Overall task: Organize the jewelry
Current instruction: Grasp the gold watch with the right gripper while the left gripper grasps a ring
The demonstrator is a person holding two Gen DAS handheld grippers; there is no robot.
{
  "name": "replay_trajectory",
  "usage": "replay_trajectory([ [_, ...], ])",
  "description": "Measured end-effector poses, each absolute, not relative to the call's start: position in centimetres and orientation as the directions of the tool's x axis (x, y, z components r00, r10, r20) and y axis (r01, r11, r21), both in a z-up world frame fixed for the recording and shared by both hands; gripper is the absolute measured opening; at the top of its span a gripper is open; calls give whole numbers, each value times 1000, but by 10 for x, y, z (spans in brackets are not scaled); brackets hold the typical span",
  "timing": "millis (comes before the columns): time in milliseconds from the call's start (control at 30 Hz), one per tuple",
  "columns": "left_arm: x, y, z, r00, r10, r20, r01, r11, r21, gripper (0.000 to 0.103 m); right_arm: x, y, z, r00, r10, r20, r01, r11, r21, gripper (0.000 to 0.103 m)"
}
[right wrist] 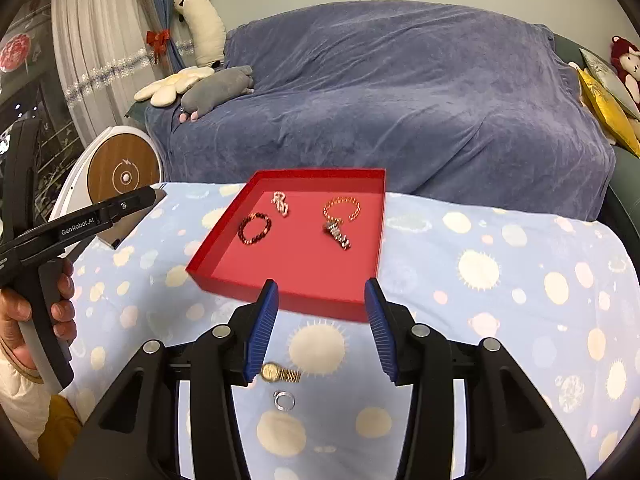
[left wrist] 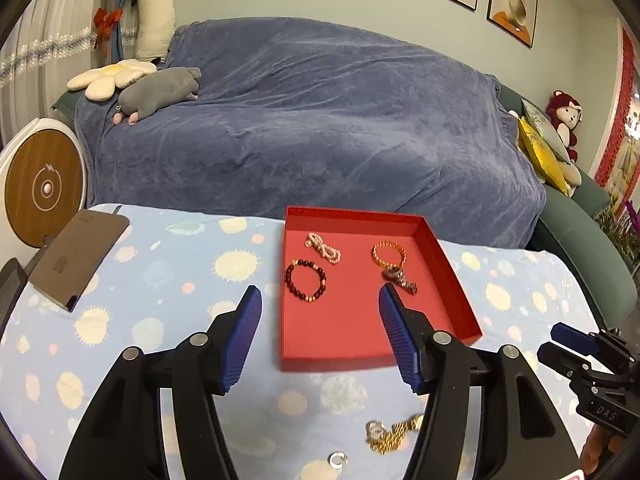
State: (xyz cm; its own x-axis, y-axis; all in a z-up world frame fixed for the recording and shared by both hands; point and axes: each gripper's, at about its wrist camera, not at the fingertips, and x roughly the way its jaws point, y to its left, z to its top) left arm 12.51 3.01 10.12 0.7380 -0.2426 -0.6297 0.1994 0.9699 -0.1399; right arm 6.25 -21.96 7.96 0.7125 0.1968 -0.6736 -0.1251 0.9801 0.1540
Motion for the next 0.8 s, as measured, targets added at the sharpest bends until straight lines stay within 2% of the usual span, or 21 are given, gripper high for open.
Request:
replay_trajectory([
  [200,85,34,55,662,-246,-707,196,968,-154,60,42,-197,37,665,250,-703,-190,968,164,43],
  [433,73,34,19,615,-252,-747,259,960,-111,60,53,-170,-1,606,267,-749,-347,937,53,43],
  [800,74,31,-18,538,-232,-810,267,959,-98,60,74,-153,-36,554,239,-798,-400,917,-3,43],
])
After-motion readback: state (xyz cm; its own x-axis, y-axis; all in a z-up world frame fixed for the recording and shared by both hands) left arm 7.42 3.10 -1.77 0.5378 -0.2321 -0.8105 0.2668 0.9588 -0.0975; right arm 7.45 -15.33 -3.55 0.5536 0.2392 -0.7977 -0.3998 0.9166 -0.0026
